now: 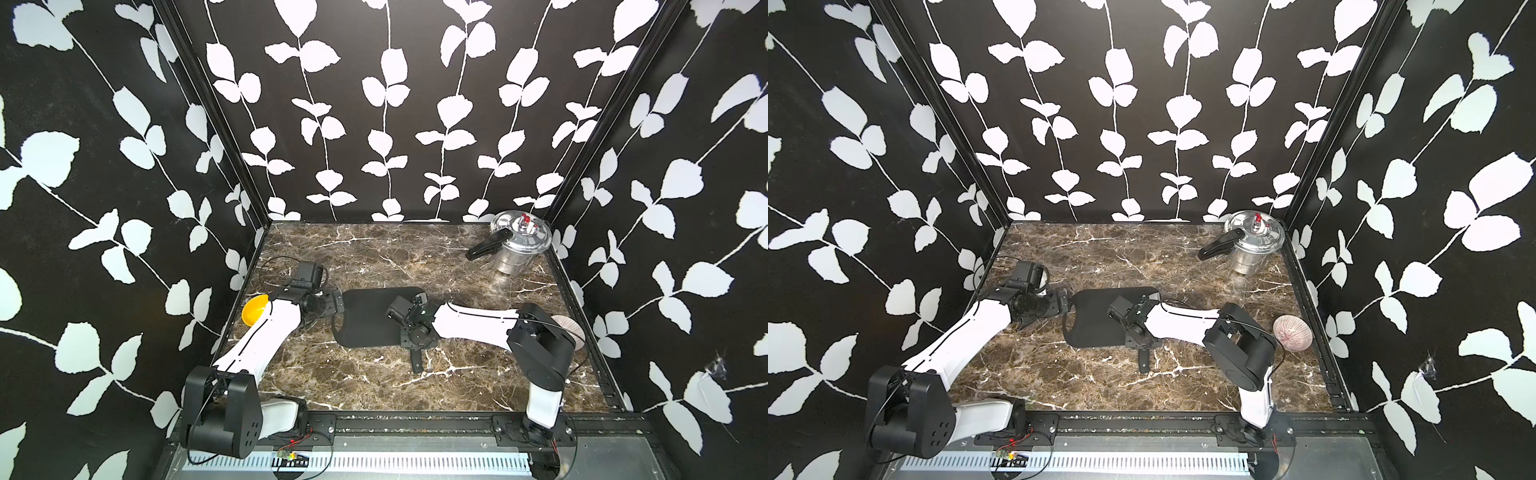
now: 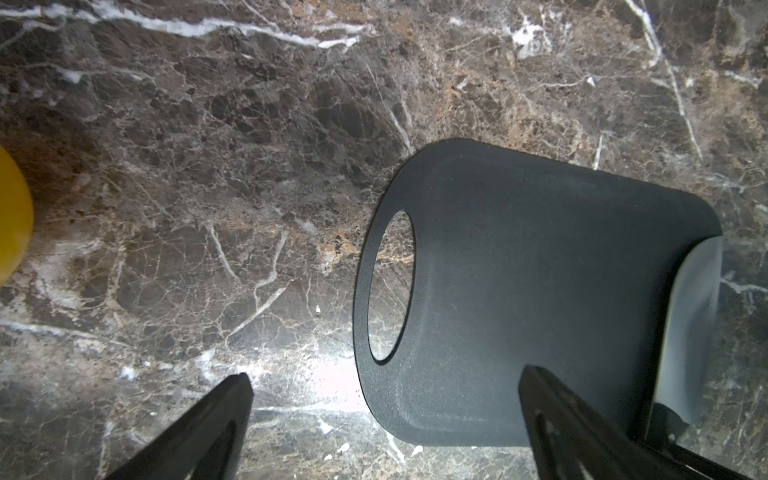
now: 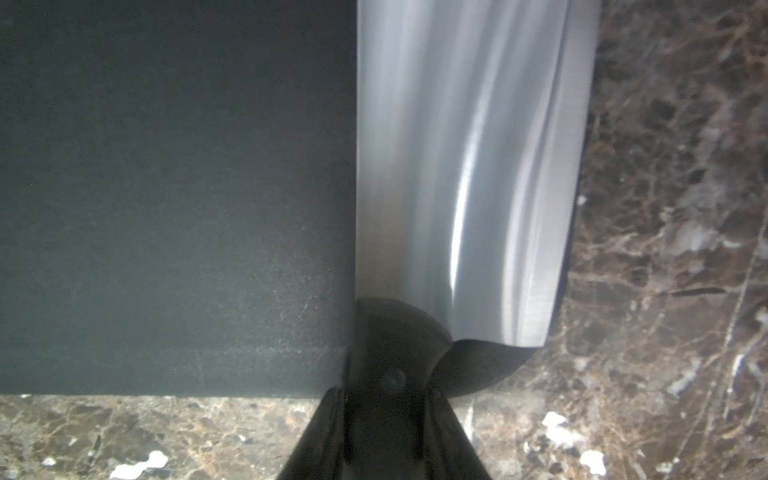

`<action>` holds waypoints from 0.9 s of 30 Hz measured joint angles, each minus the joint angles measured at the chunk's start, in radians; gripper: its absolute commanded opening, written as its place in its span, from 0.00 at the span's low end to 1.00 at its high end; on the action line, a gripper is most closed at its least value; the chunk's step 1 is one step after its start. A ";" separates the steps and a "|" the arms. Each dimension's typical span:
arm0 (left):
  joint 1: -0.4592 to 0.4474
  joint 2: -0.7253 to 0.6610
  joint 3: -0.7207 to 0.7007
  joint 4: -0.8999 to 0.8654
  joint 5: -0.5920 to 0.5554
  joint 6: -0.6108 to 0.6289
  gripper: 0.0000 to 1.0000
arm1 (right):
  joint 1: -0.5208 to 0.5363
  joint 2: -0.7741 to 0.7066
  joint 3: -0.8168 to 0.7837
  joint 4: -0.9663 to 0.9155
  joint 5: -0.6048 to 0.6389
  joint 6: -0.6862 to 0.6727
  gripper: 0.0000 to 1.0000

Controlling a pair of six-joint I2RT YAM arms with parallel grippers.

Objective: Align the knife with the edge of the cutting board
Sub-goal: Adjust the knife at the edge of the cutting board.

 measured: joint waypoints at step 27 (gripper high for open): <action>0.000 0.003 0.077 0.002 -0.059 0.021 0.98 | -0.058 -0.333 -0.064 -0.005 0.123 -0.088 0.80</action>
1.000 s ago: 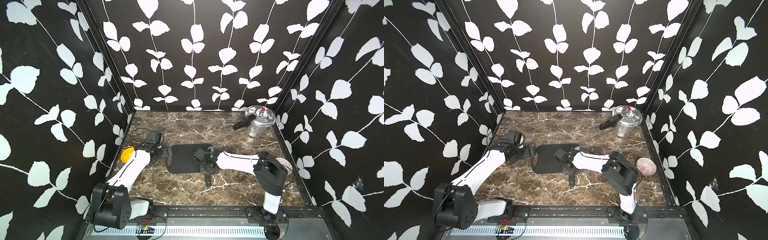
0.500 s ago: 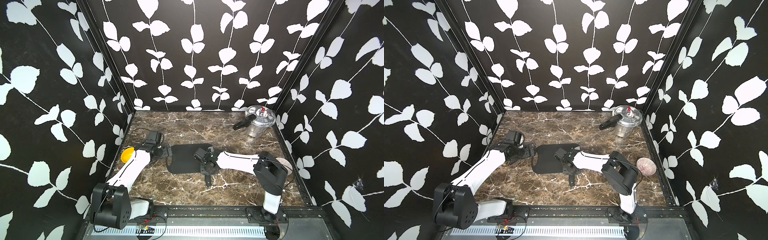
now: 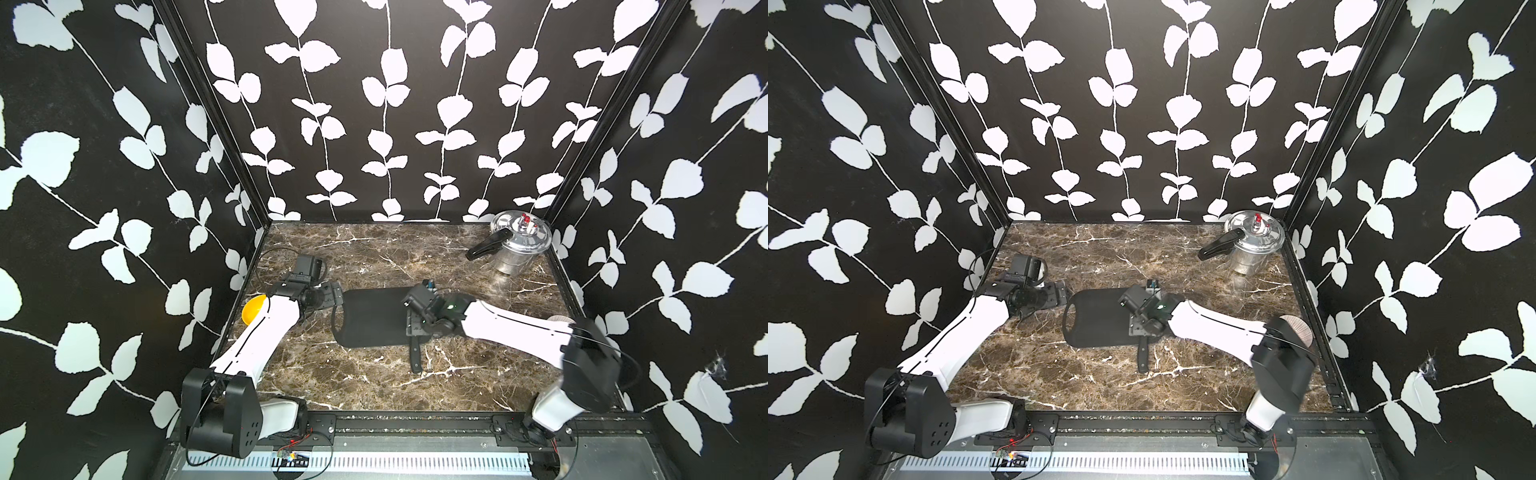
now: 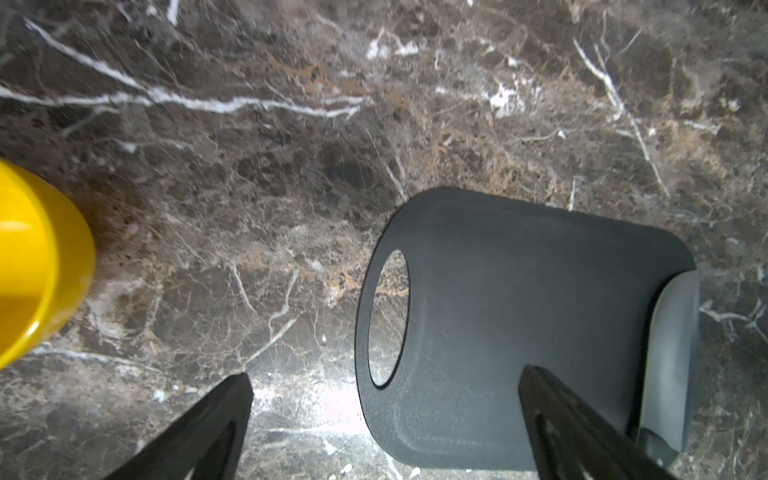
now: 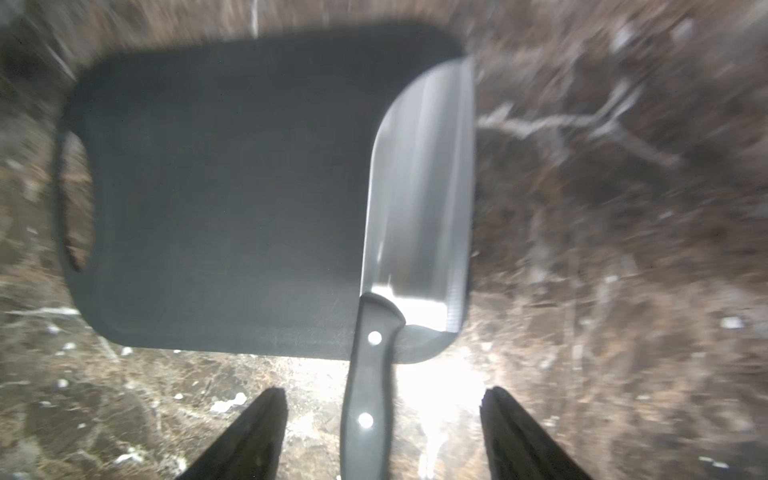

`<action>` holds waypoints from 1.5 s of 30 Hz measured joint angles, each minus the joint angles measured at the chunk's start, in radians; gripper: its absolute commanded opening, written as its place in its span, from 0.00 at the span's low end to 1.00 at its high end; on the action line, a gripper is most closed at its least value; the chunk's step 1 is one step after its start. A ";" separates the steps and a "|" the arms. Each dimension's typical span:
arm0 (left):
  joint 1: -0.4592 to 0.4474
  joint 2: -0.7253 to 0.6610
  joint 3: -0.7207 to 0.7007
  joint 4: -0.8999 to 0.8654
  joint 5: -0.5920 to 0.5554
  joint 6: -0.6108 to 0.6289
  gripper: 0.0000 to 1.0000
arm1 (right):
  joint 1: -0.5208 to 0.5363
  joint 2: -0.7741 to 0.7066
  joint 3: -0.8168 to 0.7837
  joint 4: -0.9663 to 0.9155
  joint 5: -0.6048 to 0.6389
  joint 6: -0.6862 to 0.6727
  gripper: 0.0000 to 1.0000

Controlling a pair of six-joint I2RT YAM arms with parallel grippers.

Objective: Align the knife with the edge of the cutting board
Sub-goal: Adjust the knife at the edge of the cutting board, then reset both arms

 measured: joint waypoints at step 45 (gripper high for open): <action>0.101 0.266 -0.536 1.342 -0.237 0.507 0.98 | -0.814 -0.005 -0.827 1.646 0.188 -0.883 1.00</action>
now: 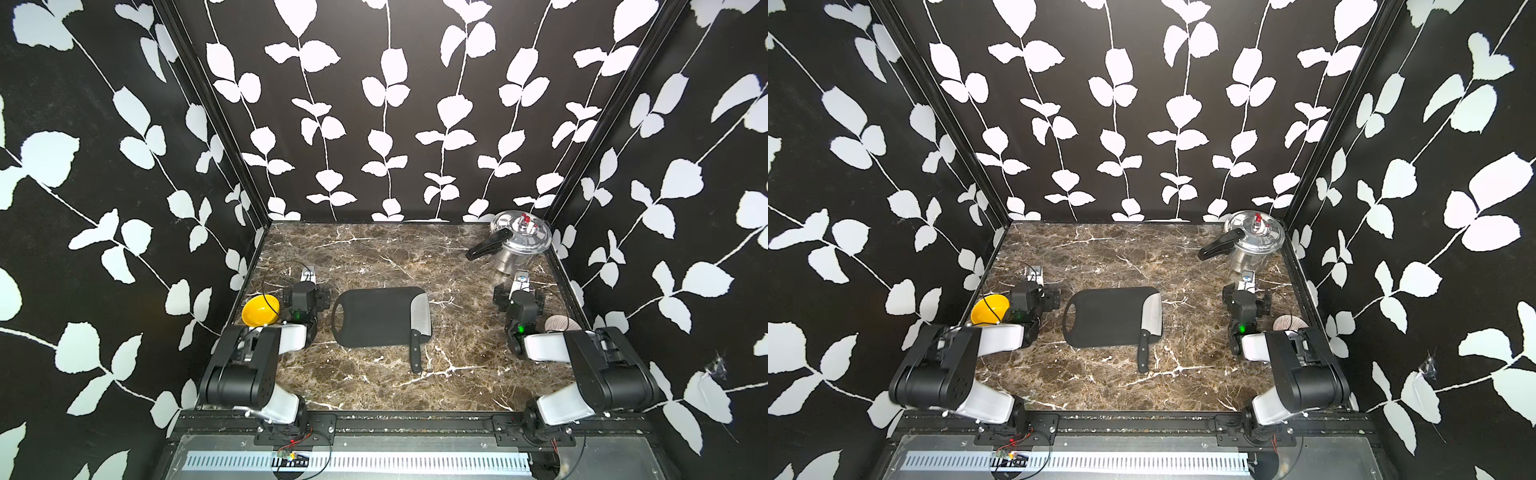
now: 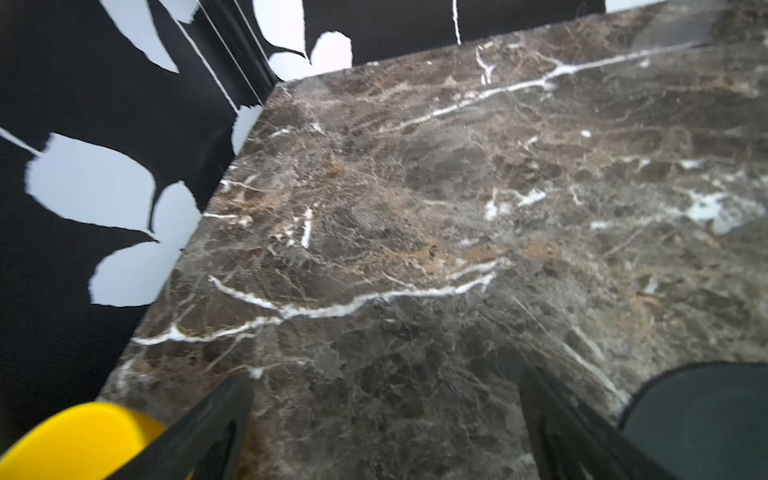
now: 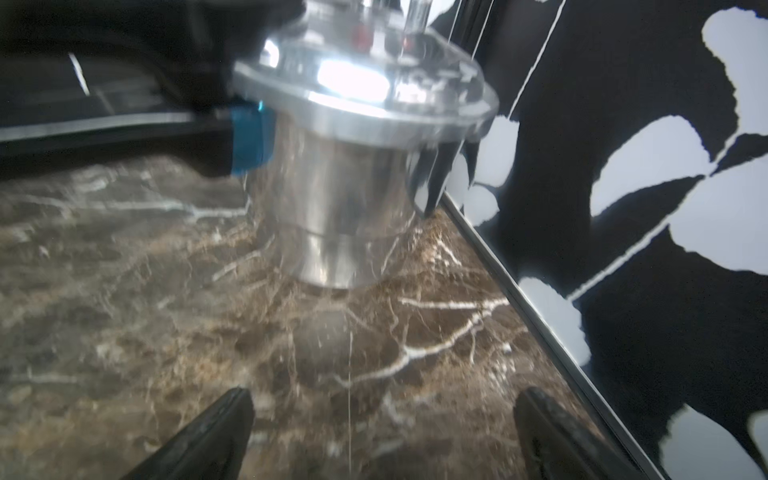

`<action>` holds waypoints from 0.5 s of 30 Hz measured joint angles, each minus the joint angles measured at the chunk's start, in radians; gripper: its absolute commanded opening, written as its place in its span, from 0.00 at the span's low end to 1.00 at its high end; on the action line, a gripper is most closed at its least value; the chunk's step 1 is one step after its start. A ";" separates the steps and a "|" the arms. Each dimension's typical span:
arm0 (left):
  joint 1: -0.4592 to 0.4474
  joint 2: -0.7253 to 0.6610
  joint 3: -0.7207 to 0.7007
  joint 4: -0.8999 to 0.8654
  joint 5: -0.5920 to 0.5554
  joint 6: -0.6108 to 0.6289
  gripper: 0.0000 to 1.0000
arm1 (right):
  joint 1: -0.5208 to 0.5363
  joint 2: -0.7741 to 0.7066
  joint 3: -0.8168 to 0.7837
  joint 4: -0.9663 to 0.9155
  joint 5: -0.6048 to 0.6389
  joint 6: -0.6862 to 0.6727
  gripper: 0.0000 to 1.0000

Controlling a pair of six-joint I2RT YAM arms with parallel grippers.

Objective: Align the knife with the edge of the cutting board
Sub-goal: Reset both arms

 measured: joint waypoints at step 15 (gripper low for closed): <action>0.017 0.037 -0.037 0.230 0.087 0.017 0.98 | -0.019 0.009 0.000 0.021 -0.142 0.001 0.99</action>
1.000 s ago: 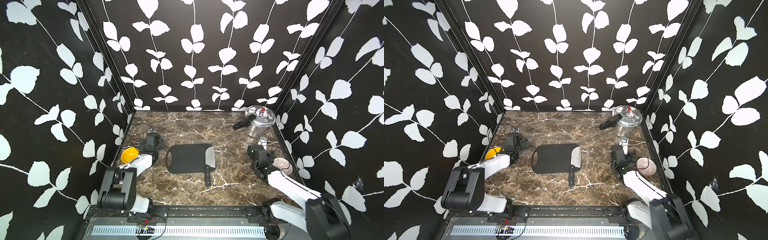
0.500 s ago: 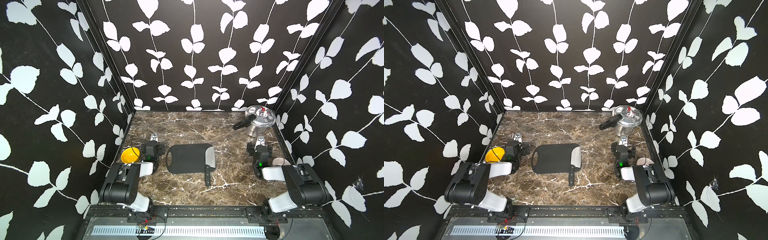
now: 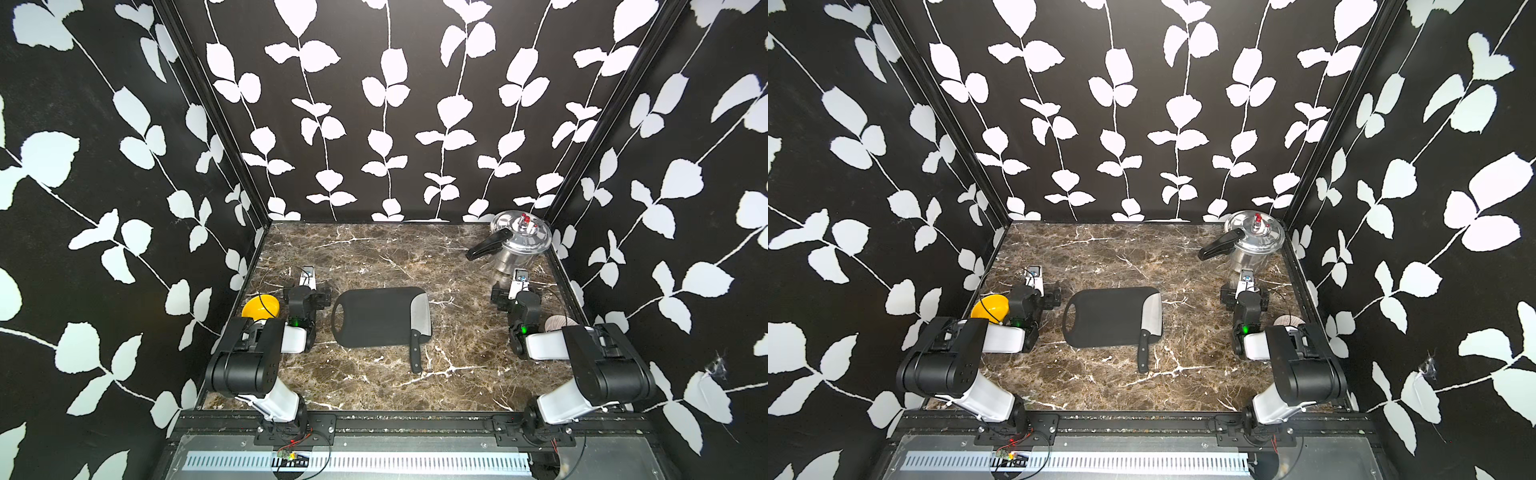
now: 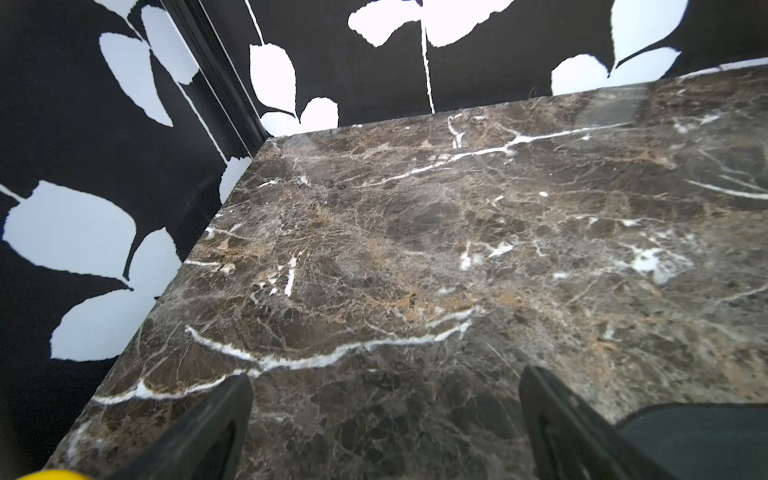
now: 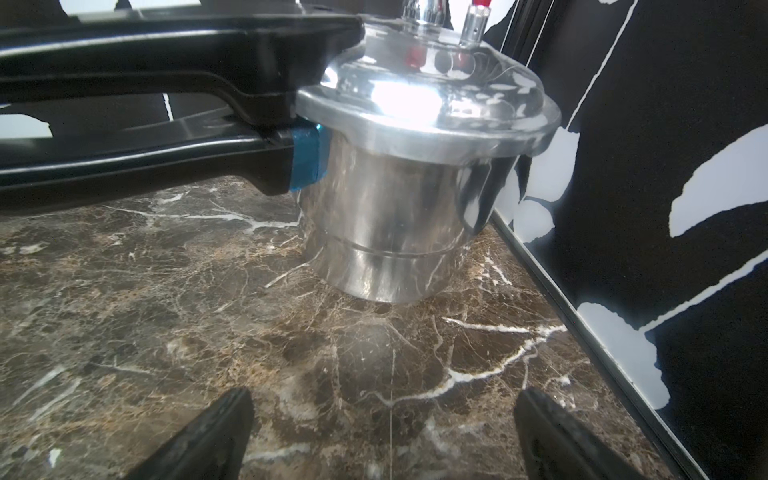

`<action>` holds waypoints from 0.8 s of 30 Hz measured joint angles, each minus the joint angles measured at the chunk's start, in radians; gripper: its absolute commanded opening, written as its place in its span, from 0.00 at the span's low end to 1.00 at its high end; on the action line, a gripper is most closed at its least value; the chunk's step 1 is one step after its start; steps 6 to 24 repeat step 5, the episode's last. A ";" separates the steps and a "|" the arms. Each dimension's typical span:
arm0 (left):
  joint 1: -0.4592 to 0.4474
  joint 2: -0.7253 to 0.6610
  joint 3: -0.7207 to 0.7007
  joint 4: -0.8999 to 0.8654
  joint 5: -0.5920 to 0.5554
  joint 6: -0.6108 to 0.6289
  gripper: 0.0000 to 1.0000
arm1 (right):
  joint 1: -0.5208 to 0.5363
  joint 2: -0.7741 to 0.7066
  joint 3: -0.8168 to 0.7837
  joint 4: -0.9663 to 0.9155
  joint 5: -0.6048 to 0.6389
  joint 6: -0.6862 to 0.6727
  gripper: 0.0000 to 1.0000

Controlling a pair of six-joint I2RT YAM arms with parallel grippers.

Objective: Align the knife with the edge of the cutting board
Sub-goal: Reset both arms

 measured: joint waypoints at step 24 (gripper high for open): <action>0.000 0.000 0.000 0.000 0.060 0.019 0.98 | 0.000 0.000 0.000 0.000 0.000 0.000 1.00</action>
